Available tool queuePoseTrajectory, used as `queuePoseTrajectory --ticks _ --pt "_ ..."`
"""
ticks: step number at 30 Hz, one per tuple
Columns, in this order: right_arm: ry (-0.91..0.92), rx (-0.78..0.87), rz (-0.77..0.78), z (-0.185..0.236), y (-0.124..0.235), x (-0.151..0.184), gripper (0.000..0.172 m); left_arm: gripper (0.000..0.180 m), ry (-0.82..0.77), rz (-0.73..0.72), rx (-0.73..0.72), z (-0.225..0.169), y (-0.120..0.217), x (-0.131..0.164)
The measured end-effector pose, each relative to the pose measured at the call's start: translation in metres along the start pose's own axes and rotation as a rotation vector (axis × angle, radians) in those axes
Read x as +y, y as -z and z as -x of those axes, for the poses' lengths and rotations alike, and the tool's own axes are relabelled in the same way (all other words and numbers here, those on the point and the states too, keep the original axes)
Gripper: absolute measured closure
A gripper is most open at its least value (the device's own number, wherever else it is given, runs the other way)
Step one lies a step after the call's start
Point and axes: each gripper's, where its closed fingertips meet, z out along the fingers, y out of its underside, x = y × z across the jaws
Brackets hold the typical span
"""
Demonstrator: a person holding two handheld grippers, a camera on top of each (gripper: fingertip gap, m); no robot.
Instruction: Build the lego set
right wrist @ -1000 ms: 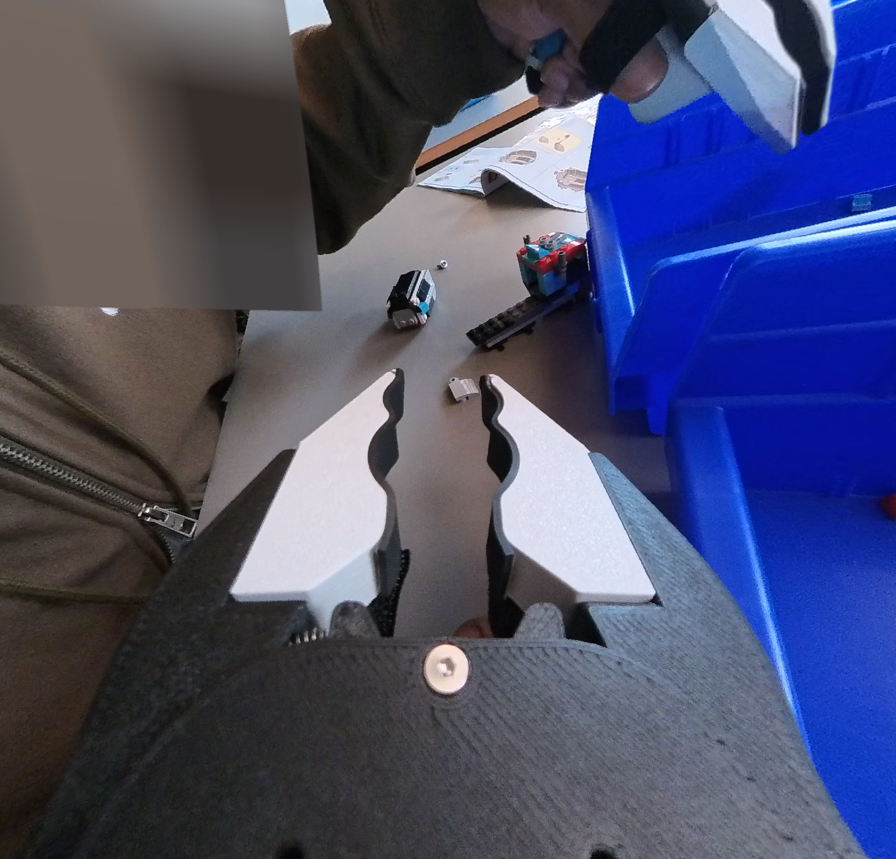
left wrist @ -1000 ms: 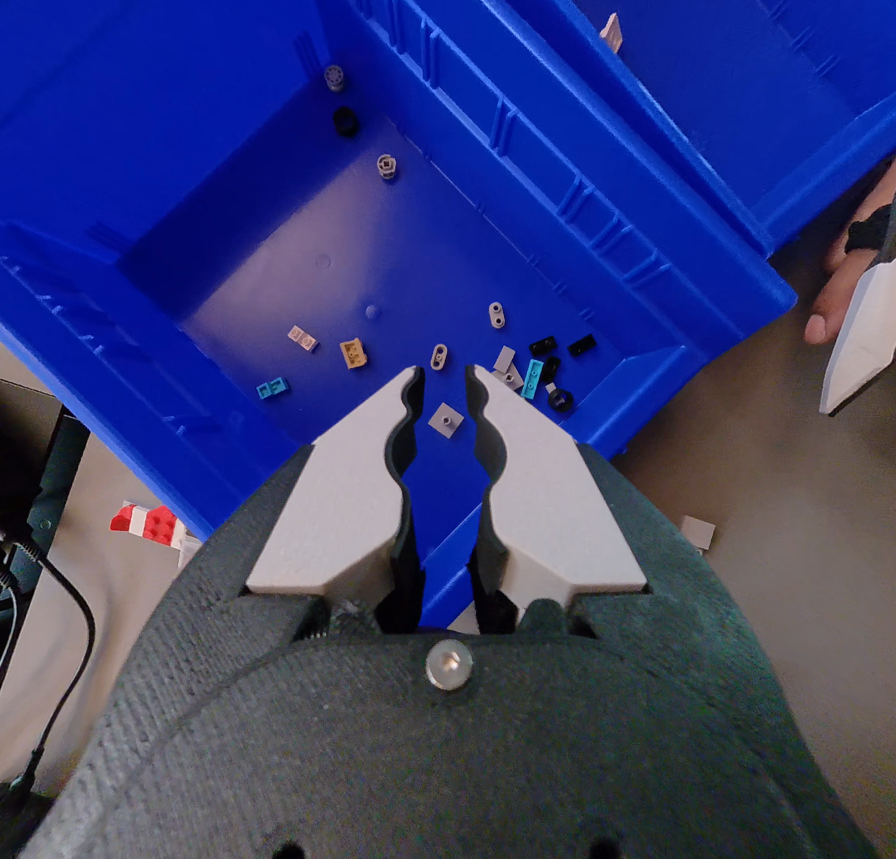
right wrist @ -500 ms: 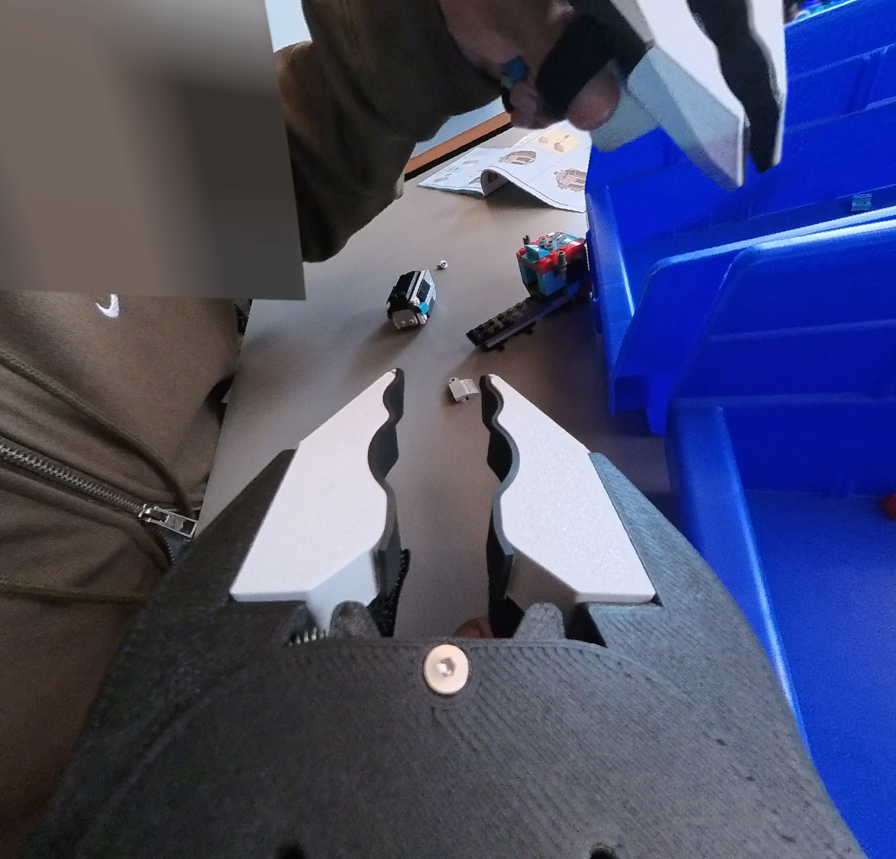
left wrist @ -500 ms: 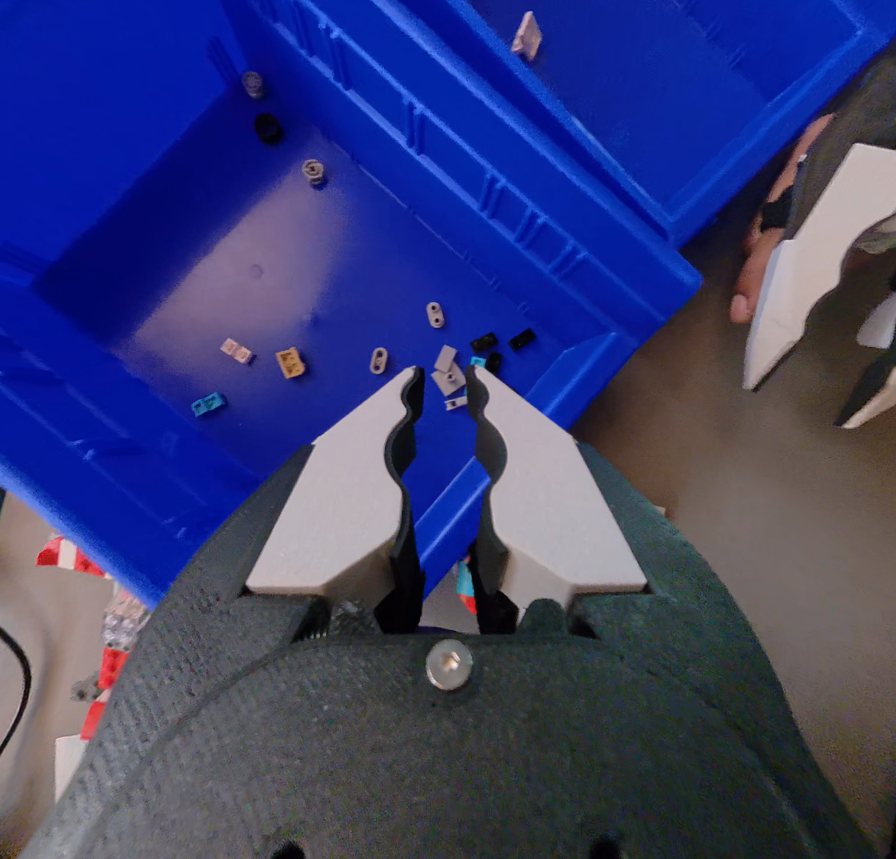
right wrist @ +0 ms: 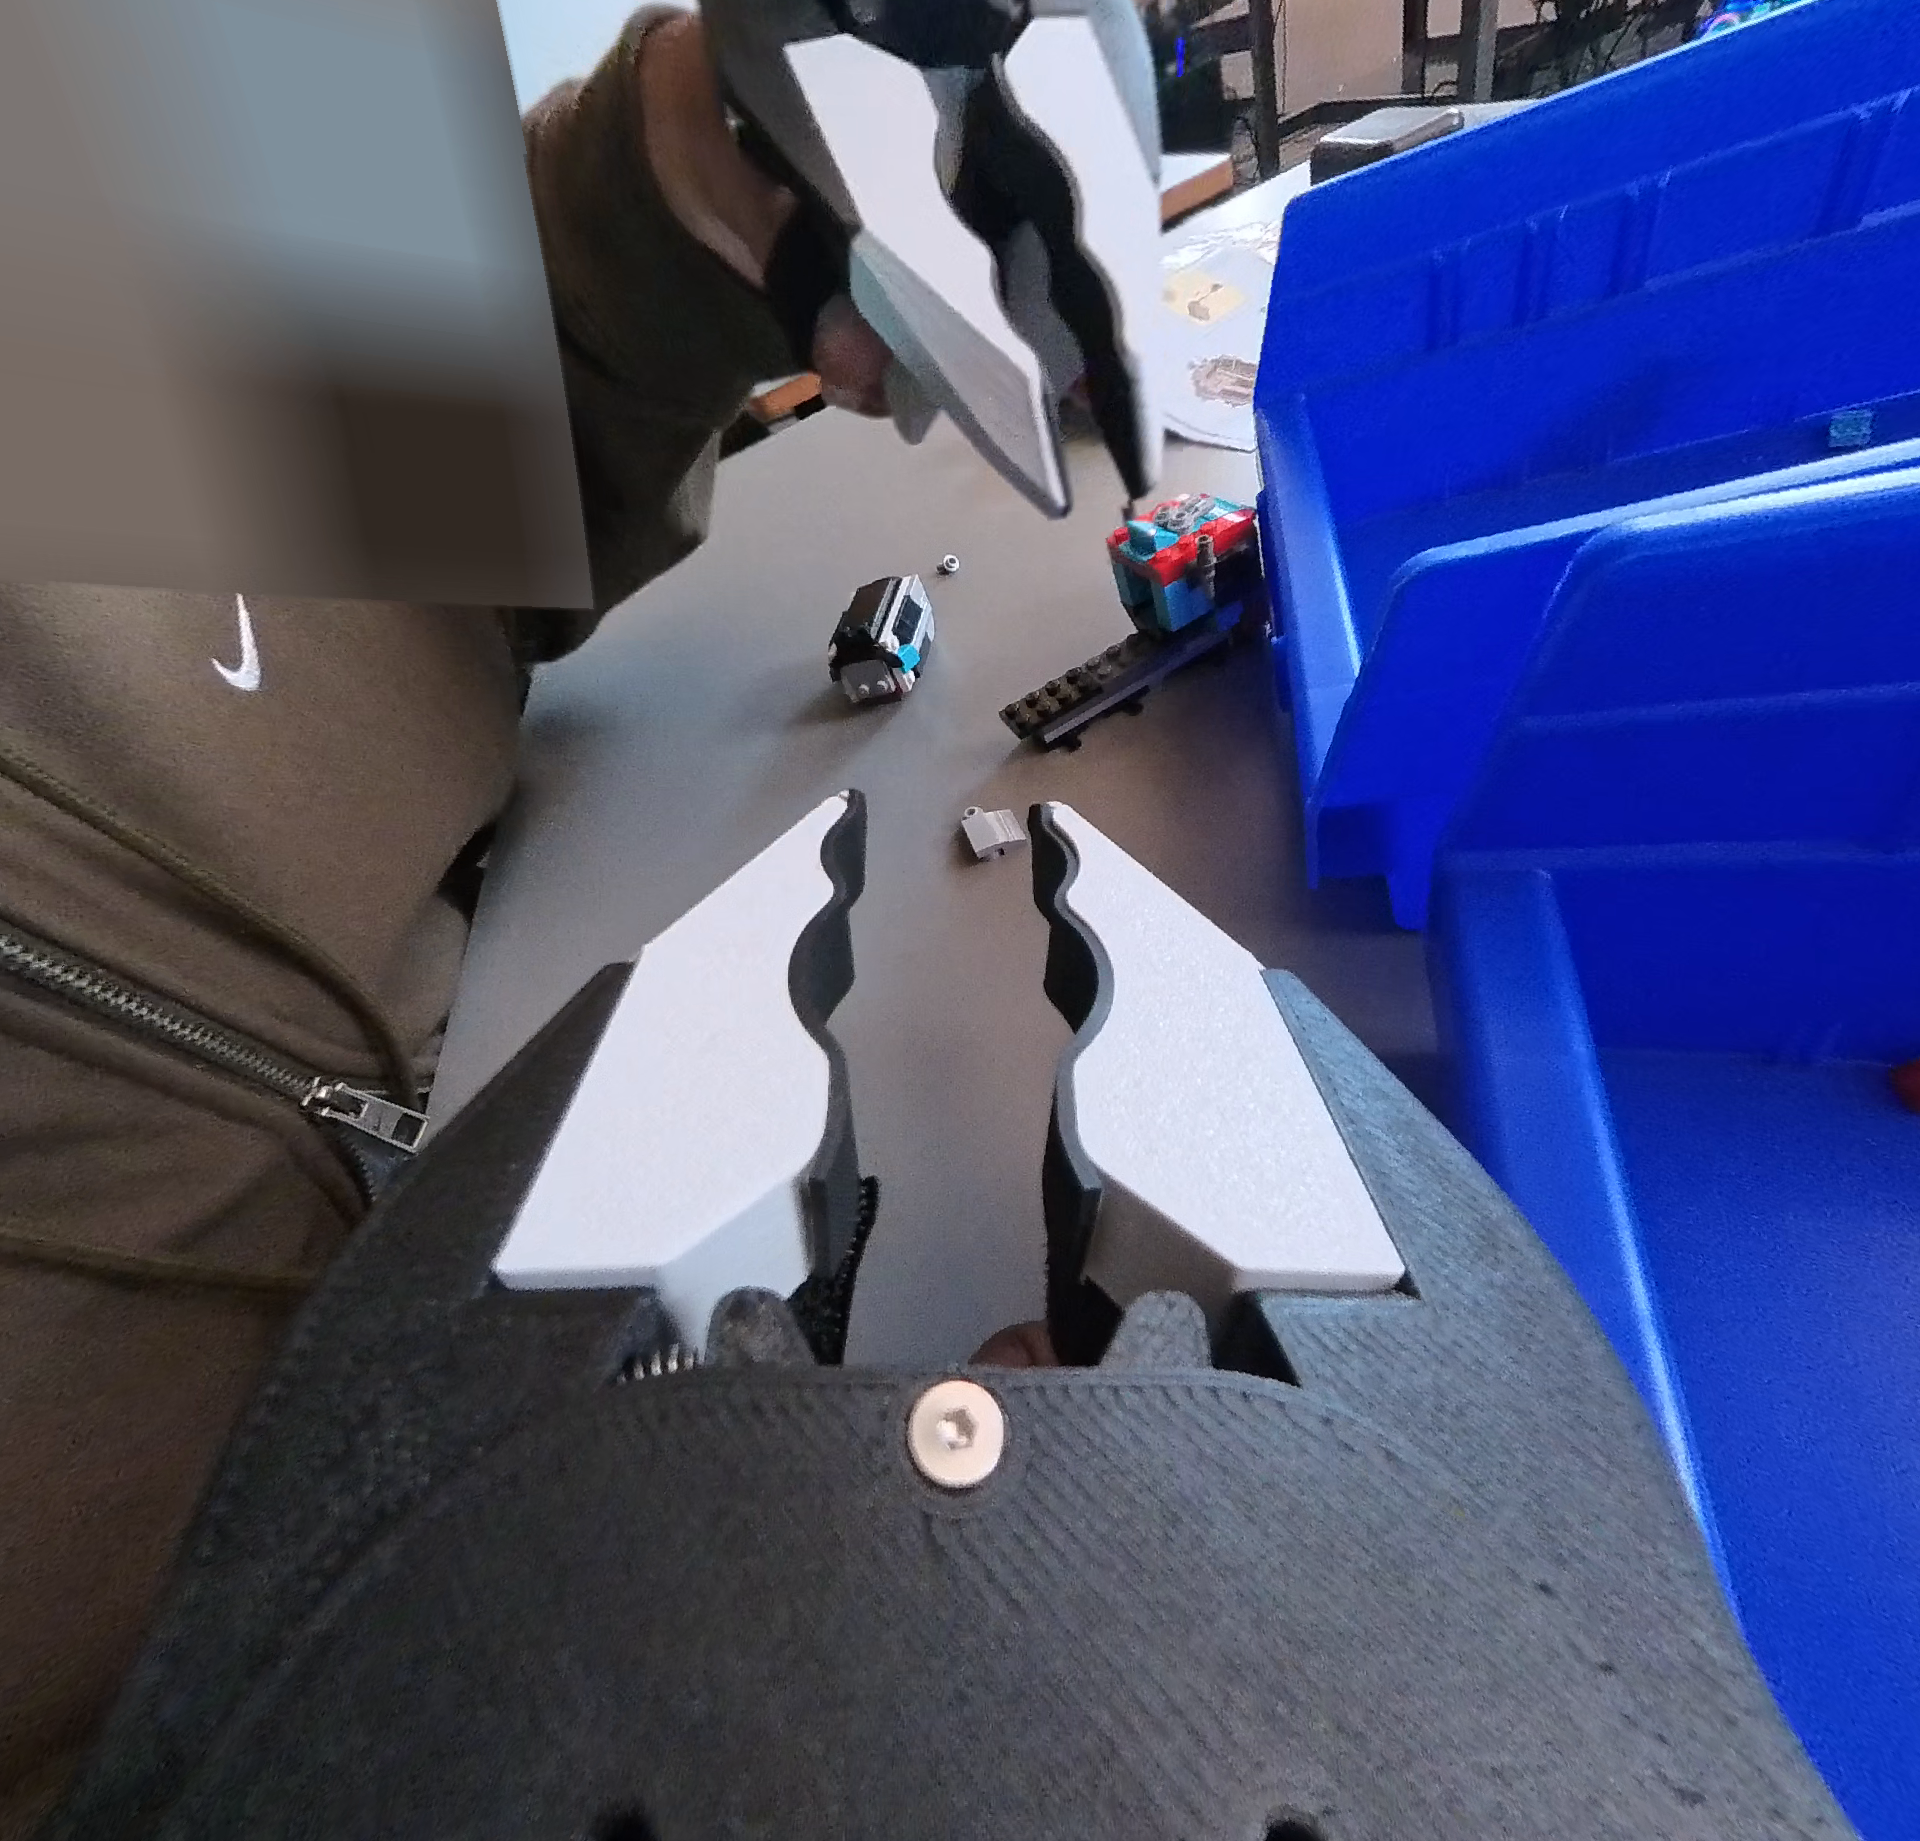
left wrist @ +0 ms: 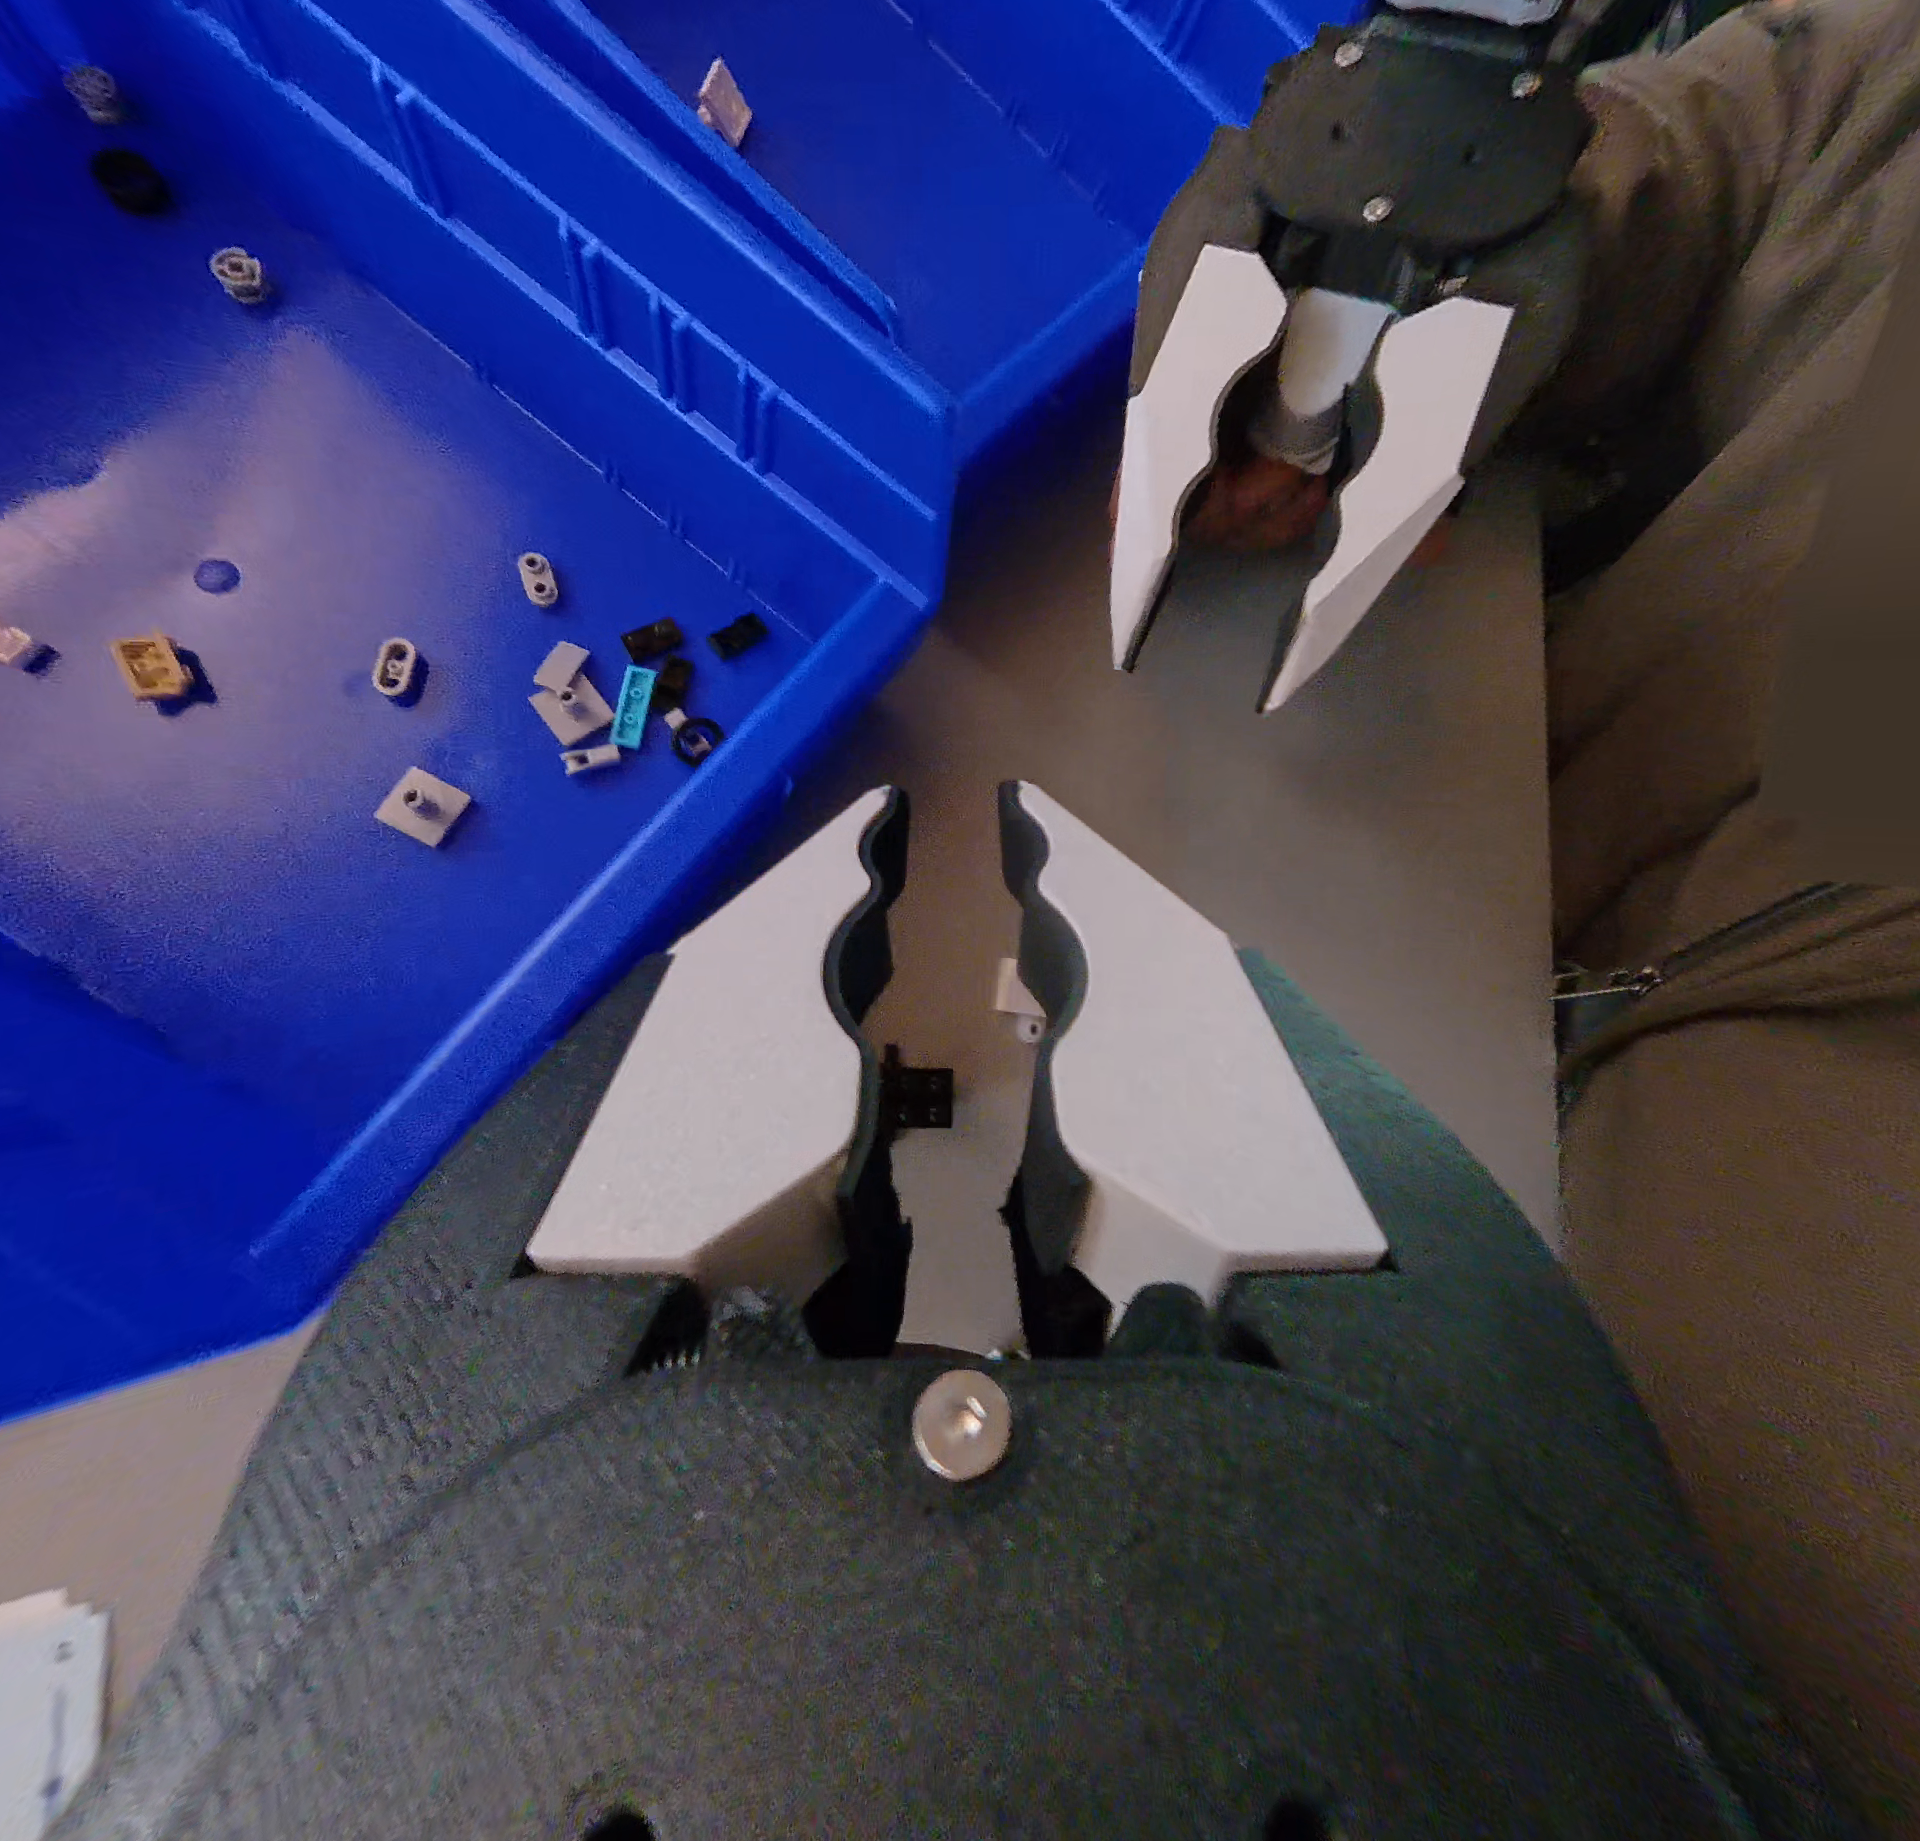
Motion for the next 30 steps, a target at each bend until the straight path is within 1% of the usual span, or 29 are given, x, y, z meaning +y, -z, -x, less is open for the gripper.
queuePoseTrajectory --ticks 3,6,8,13,30 --pt "0.005 0.001 0.002 0.0 0.0 0.0 0.139 0.162 0.047 -0.078 -0.011 -0.004 0.007 0.003" --pt "0.008 0.001 0.003 0.001 0.0 0.0 0.139 0.162 0.106 -0.189 -0.009 -0.006 0.01 0.002" --pt "0.007 0.001 0.002 0.001 0.0 0.0 0.139 0.162 0.132 -0.22 -0.013 -0.007 0.011 0.006" --pt "0.012 0.002 0.005 0.001 -0.001 0.001 0.139 0.162 0.162 -0.239 -0.027 -0.005 0.012 0.01" --pt "0.011 0.004 0.005 0.001 -0.001 0.001 0.139 0.162 0.137 -0.211 -0.031 -0.007 0.008 0.008"
